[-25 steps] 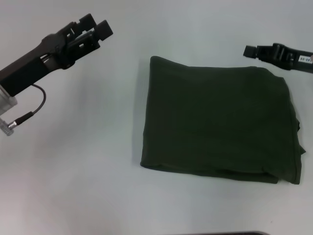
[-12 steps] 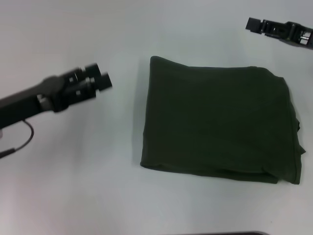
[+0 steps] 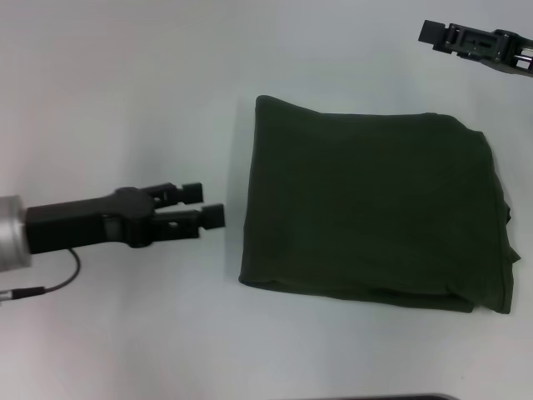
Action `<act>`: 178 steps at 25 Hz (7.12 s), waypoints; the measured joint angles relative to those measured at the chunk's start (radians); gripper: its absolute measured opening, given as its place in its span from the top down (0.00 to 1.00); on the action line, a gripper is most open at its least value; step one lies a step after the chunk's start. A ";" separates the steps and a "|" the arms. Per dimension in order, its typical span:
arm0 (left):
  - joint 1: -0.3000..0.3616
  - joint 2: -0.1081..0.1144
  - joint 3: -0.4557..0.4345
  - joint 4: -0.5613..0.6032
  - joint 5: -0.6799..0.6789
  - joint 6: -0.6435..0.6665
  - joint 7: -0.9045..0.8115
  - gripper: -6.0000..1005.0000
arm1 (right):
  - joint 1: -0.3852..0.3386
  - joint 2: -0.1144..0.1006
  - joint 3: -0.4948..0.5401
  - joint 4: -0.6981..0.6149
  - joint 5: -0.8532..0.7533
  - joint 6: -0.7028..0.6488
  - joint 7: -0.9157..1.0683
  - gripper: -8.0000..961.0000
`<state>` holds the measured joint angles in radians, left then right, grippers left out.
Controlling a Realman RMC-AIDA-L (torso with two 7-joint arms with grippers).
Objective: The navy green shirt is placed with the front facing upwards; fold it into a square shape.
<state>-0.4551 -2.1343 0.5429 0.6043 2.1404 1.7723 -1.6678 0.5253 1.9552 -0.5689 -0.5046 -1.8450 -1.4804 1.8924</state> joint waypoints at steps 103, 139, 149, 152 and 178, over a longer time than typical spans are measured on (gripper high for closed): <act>-0.080 -0.029 0.241 -0.104 0.079 -0.251 -0.004 0.13 | 0.000 -0.006 0.001 -0.026 0.010 -0.017 0.066 0.19; -0.096 -0.031 0.240 -0.131 0.076 -0.317 -0.044 0.96 | -0.008 -0.006 0.012 -0.026 0.014 -0.019 0.064 0.19; -0.089 -0.019 0.220 -0.113 0.080 -0.240 -0.061 0.96 | -0.009 -0.003 0.012 -0.026 0.014 -0.015 0.059 0.19; -0.086 -0.019 0.218 -0.105 0.084 -0.237 -0.063 0.96 | -0.009 -0.003 0.012 -0.026 0.014 -0.016 0.059 0.19; -0.093 -0.016 0.229 -0.083 0.104 -0.214 -0.211 0.51 | -0.008 -0.006 0.011 -0.026 0.013 -0.026 0.060 0.19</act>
<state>-0.5486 -2.1508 0.7721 0.5209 2.2442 1.5580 -1.8783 0.5169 1.9496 -0.5584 -0.5307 -1.8315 -1.5064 1.9520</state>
